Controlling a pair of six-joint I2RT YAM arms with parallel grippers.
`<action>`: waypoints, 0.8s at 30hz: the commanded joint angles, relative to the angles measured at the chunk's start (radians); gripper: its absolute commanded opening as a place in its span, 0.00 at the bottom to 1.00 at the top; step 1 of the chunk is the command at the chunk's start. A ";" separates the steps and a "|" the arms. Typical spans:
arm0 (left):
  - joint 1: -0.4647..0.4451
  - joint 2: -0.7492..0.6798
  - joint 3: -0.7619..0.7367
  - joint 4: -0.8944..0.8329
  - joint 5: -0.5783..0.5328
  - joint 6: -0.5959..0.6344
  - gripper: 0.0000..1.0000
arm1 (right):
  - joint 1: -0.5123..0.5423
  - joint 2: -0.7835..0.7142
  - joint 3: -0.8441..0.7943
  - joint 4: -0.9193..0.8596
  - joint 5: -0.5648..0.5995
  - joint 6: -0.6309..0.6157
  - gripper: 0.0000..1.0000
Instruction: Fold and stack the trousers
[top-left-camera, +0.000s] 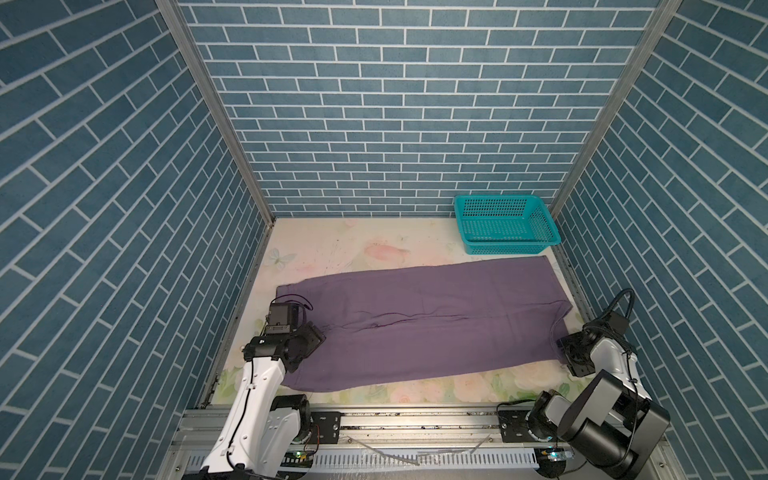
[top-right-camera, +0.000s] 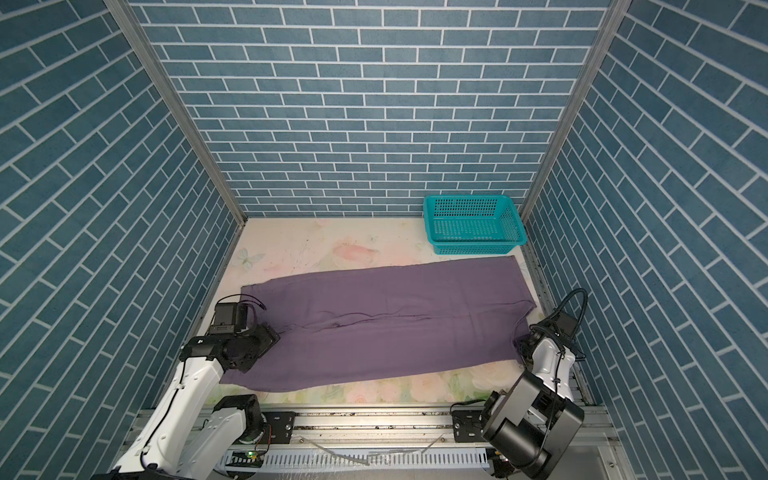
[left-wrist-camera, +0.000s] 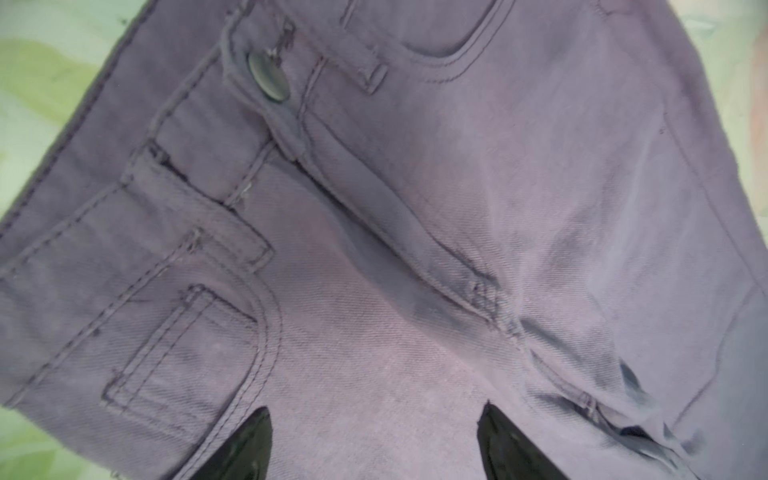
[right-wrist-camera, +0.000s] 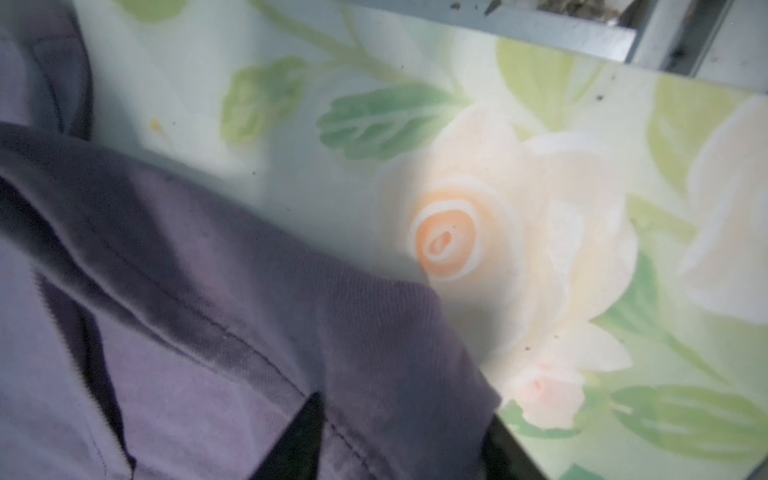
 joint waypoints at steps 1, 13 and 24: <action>-0.005 -0.013 -0.025 -0.041 -0.007 -0.014 0.80 | -0.016 -0.013 -0.023 0.051 -0.046 0.026 0.03; -0.013 -0.101 -0.098 -0.141 -0.059 -0.120 0.94 | -0.019 -0.078 0.064 -0.027 -0.052 0.021 0.00; -0.014 0.073 -0.141 0.027 -0.076 -0.108 0.77 | -0.018 -0.088 0.129 -0.050 -0.102 0.037 0.00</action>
